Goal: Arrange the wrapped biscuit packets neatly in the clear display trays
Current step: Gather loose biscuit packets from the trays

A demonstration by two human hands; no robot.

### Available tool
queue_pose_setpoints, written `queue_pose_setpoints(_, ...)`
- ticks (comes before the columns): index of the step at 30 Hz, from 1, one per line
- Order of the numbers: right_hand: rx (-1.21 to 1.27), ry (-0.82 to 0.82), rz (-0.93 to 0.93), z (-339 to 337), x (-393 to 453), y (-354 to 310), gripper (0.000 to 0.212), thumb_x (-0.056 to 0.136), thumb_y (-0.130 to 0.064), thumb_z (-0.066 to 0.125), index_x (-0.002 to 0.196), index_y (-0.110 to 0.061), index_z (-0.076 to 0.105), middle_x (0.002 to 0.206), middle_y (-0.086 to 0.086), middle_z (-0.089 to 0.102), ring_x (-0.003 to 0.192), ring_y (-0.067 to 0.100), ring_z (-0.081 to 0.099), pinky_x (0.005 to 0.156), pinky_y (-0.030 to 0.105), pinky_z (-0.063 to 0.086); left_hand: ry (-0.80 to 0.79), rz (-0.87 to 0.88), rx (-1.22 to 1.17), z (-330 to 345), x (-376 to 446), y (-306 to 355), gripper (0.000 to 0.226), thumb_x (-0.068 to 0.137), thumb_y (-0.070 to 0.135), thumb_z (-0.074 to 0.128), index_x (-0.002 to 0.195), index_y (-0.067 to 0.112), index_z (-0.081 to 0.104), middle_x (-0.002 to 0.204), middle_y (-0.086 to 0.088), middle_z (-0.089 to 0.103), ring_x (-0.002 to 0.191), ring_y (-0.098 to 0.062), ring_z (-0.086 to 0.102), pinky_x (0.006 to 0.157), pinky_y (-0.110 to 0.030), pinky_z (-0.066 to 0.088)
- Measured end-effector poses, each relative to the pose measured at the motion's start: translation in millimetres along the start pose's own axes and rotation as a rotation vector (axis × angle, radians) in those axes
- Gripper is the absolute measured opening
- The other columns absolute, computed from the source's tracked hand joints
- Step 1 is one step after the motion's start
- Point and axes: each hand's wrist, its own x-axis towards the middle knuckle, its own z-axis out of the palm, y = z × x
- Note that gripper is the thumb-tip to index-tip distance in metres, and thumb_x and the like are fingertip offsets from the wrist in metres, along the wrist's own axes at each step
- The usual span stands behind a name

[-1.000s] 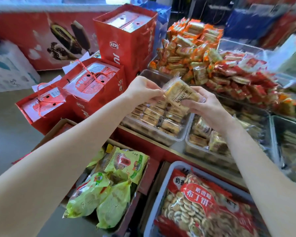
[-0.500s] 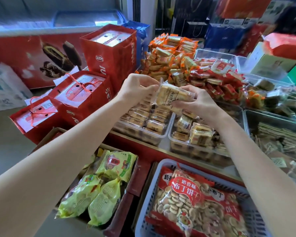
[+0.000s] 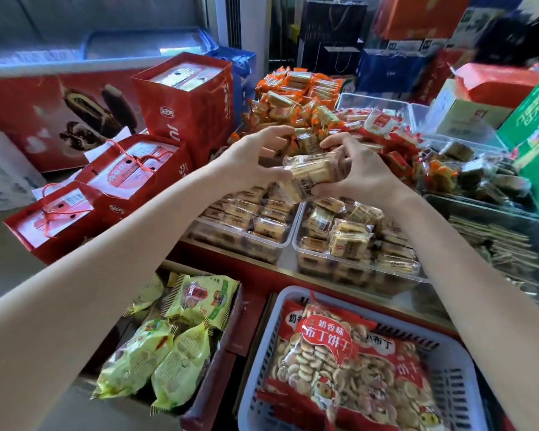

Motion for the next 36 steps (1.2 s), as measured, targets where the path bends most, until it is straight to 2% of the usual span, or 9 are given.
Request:
queue_pose_setpoints(4, 0.059, 0.029, -0.056, 2.7, -1.2, -6.0, 0.075, 0.068, -0.021, 0.084, 0.130, -0.024, 0.042, 0.104, -0.002, 0.056, 0.098, 0.010, 0.054, 0.078, 0.011, 0.041, -0.091, 0.087, 0.310, 8.8, 4.8, 5.9, 0.081, 0.073, 0.021, 0.079, 0.142, 0.023, 0.037, 0.136, -0.001, 0.049, 0.111, -0.012, 0.049, 0.089, -0.017, 0.034)
queue_pose_setpoints(7, 0.220, 0.027, -0.073, 2.5, -4.7, -3.0, 0.070, 0.070, -0.023, 0.081, 0.130, -0.023, 0.044, 0.116, -0.001, 0.057, 0.105, 0.010, 0.055, 0.090, 0.017, 0.045, -0.059, 0.031, 0.154, 7.9, 4.6, 1.1, 0.073, 0.070, 0.020, 0.081, 0.135, 0.020, 0.048, 0.127, 0.000, 0.057, 0.102, -0.014, 0.055, 0.088, -0.022, 0.040)
queue_pose_setpoints(10, 0.265, 0.126, -0.148, -2.2, -6.1, -2.3, 0.046, 0.077, -0.026, 0.074, 0.120, -0.024, 0.056, 0.123, 0.000, 0.053, 0.102, 0.003, 0.052, 0.087, 0.013, 0.047, -0.065, -0.043, 0.033, 2.0, 2.9, -7.0, 0.069, 0.069, 0.018, 0.081, 0.132, 0.020, 0.053, 0.122, 0.001, 0.060, 0.103, -0.017, 0.058, 0.100, -0.038, 0.044)
queue_pose_setpoints(13, 0.250, 0.151, -0.179, 0.1, -2.0, -5.3, 0.027, 0.082, -0.021, 0.071, 0.108, -0.020, 0.065, 0.112, 0.000, 0.056, 0.085, 0.008, 0.056, 0.077, 0.018, 0.052, -0.081, -0.053, 0.053, 0.8, 3.6, -7.6, 0.069, 0.068, 0.020, 0.082, 0.131, 0.021, 0.054, 0.122, 0.002, 0.060, 0.103, -0.016, 0.057, 0.101, -0.041, 0.043)
queue_pose_setpoints(18, 0.239, 0.249, -0.172, 7.7, 3.2, -8.5, 0.012, 0.082, -0.009, 0.070, 0.092, -0.015, 0.071, 0.084, -0.007, 0.065, 0.066, -0.004, 0.057, 0.065, 0.016, 0.050, -0.130, -0.043, 0.127, 2.5, 4.7, -2.3, 0.068, 0.070, 0.021, 0.081, 0.132, 0.020, 0.052, 0.124, 0.000, 0.059, 0.102, -0.018, 0.057, 0.098, -0.040, 0.046)
queue_pose_setpoints(23, 0.188, 0.231, -0.149, 6.1, 2.1, -8.0, 0.007, 0.083, -0.006, 0.069, 0.089, -0.010, 0.071, 0.086, 0.007, 0.070, 0.078, 0.016, 0.063, 0.073, 0.031, 0.056, -0.175, -0.055, 0.064, 7.1, -0.4, -3.5, 0.062, 0.072, 0.019, 0.079, 0.129, 0.019, 0.056, 0.118, 0.002, 0.062, 0.092, -0.012, 0.058, 0.095, -0.031, 0.046)
queue_pose_setpoints(26, 0.293, 0.206, -0.150, 1.2, -4.0, -5.6, 0.009, 0.081, -0.008, 0.072, 0.089, -0.007, 0.069, 0.084, 0.002, 0.069, 0.077, 0.016, 0.065, 0.073, 0.028, 0.058, -0.145, -0.089, 0.030, 5.1, -1.6, -7.6, 0.061, 0.072, 0.017, 0.079, 0.128, 0.019, 0.057, 0.118, 0.002, 0.062, 0.099, -0.015, 0.060, 0.098, -0.033, 0.045)
queue_pose_setpoints(31, 0.207, 0.086, -0.096, -1.0, -13.8, 3.2, 0.025, 0.073, -0.021, 0.077, 0.093, -0.010, 0.069, 0.090, 0.001, 0.071, 0.079, 0.015, 0.069, 0.074, 0.024, 0.057, -0.108, -0.125, -0.094, -6.0, -2.0, -12.6, 0.053, 0.073, 0.020, 0.079, 0.122, 0.023, 0.061, 0.116, 0.003, 0.065, 0.106, -0.015, 0.061, 0.101, -0.040, 0.044)
queue_pose_setpoints(36, 0.382, 0.099, -0.084, 3.3, -13.3, 5.6, 0.009, 0.081, 0.000, 0.068, 0.088, -0.005, 0.068, 0.087, 0.011, 0.071, 0.074, 0.013, 0.070, 0.069, 0.022, 0.057, -0.110, -0.091, -0.084, -7.2, -0.5, -7.5, 0.062, 0.070, 0.015, 0.080, 0.127, 0.024, 0.057, 0.119, 0.003, 0.063, 0.103, -0.019, 0.063, 0.098, -0.039, 0.048)
